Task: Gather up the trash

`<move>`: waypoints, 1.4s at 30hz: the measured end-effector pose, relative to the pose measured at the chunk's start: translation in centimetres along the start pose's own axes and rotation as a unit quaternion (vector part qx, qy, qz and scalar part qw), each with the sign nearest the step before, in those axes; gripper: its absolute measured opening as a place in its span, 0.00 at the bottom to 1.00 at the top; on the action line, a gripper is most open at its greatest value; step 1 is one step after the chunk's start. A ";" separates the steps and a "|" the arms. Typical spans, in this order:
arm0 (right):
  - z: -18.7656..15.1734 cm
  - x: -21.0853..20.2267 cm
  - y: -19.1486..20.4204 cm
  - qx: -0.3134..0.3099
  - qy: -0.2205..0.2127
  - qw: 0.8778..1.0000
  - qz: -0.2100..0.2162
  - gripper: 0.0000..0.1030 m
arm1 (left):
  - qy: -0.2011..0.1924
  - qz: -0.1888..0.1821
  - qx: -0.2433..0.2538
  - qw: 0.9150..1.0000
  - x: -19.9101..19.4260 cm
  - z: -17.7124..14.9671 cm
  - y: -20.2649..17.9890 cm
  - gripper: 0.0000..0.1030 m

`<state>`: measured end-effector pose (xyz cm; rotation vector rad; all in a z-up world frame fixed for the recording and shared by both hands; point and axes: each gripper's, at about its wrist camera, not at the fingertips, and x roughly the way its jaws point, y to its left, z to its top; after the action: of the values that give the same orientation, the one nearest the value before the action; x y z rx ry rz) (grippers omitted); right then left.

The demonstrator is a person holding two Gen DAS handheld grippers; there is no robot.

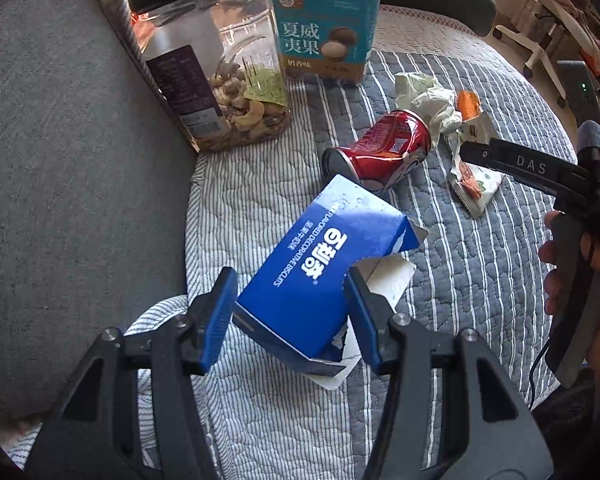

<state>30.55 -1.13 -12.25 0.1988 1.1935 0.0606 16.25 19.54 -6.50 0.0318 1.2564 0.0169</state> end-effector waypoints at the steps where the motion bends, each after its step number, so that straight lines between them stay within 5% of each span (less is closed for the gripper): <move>1: 0.2 0.5 0.2 0.003 0.002 1.000 -0.002 0.97 | 0.001 -0.002 -0.001 1.000 0.2 0.1 0.0 0.54; 8: 0.1 2.0 0.9 -0.010 -0.007 0.999 -0.042 0.93 | 0.000 -0.009 0.000 1.000 0.3 0.5 -0.2 0.54; 15: -1.1 -0.1 -1.0 -0.043 0.001 0.999 -0.022 0.48 | -0.013 -0.026 0.001 1.000 -1.2 0.2 -0.6 0.54; 24: -2.7 -5.6 -6.3 -0.062 -0.013 0.998 0.000 0.38 | -0.026 -0.059 0.004 0.998 -2.5 -0.1 -3.0 0.54; 35: -5.2 -11.1 -12.0 -0.059 -0.026 0.998 0.014 0.39 | -0.033 -0.090 0.026 0.995 -3.3 0.2 -7.6 0.54; 37: -5.7 -11.0 -13.0 -0.037 -0.026 0.999 0.021 0.66 | -0.035 -0.080 0.029 0.996 -3.2 0.2 -7.9 0.54; 42: -5.3 -9.5 -12.2 -0.036 -0.019 0.999 0.019 0.77 | -0.024 -0.065 0.015 0.997 -2.5 0.0 -6.9 0.54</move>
<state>21.40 -13.89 -7.68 0.1586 1.1467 0.1332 15.42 12.57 -4.41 -0.0233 1.2088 -0.1144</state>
